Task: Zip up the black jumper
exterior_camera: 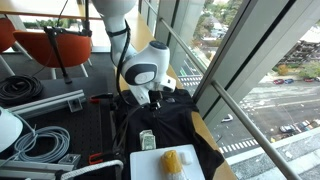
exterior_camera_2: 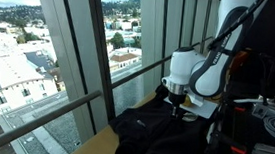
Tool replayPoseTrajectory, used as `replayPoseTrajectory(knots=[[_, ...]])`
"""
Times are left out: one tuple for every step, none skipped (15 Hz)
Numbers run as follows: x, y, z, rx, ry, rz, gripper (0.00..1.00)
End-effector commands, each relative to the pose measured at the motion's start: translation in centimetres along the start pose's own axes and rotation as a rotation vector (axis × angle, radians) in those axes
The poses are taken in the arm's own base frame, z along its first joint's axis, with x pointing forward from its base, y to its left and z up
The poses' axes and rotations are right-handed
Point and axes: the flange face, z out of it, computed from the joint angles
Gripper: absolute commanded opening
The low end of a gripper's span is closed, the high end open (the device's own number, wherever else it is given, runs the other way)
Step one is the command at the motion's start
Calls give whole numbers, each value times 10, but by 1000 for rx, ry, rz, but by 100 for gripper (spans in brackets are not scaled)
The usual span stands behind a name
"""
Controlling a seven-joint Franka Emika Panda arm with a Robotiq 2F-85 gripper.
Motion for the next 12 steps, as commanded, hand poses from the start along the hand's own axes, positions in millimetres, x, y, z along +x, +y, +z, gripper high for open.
replayPoseTrajectory(knots=[[7,-2,10,-5,-1,-1,2],[11,0,13,-4,0,-1,2],[15,2,17,-1,1,2,2],[19,3,19,3,1,4,2],[24,4,22,10,2,6,2],[28,3,25,16,5,8,2],[33,0,28,22,7,8,2],[38,-4,30,29,9,6,2],[42,-7,32,35,12,4,2],[46,-13,34,41,14,1,2],[49,-17,35,47,17,-3,2],[51,-25,36,52,20,-9,2]])
